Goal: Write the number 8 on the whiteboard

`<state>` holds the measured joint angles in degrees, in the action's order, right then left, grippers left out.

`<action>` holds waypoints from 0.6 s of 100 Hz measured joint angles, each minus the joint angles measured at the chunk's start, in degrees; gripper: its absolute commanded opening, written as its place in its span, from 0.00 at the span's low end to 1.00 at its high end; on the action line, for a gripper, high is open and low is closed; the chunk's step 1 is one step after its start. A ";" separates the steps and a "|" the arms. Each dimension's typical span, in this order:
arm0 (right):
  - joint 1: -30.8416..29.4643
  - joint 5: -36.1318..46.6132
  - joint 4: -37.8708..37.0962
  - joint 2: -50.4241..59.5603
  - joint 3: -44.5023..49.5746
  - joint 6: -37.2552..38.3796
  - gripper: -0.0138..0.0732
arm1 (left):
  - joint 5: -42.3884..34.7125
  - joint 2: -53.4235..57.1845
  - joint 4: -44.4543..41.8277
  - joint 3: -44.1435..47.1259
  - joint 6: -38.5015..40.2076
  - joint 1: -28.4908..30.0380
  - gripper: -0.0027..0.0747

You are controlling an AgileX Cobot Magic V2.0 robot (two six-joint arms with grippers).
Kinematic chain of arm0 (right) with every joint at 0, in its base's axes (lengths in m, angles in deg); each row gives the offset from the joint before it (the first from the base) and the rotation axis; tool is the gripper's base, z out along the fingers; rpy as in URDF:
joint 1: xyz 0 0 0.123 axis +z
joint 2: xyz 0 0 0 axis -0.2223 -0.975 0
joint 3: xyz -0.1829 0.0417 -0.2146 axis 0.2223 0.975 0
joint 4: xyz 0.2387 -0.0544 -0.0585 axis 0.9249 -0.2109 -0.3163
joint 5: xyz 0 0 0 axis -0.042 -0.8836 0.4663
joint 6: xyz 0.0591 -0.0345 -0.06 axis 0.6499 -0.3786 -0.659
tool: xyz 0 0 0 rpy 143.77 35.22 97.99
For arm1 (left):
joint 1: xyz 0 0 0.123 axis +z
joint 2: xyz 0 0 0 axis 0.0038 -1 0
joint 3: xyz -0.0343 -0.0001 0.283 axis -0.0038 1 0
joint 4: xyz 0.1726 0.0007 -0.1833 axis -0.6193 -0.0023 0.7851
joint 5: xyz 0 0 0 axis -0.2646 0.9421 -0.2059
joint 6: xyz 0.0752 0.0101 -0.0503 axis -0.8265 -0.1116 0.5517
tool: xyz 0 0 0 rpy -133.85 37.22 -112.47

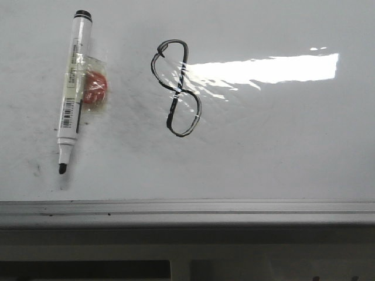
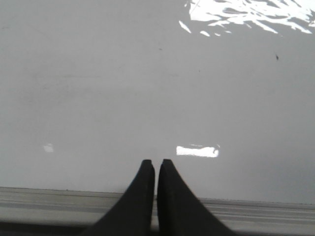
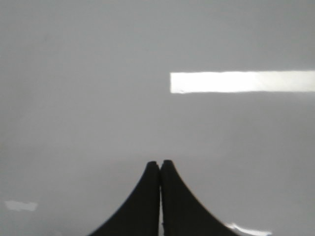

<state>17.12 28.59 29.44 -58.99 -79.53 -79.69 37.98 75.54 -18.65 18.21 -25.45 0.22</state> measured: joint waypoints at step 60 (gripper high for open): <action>-12.75 -19.85 -1.43 2.93 0.00 2.09 0.08 | 0.00 0.00 0.00 0.00 0.00 0.00 0.01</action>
<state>4.36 8.73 28.01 -56.06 -79.53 -77.61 37.98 75.54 -18.65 18.21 -25.45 0.22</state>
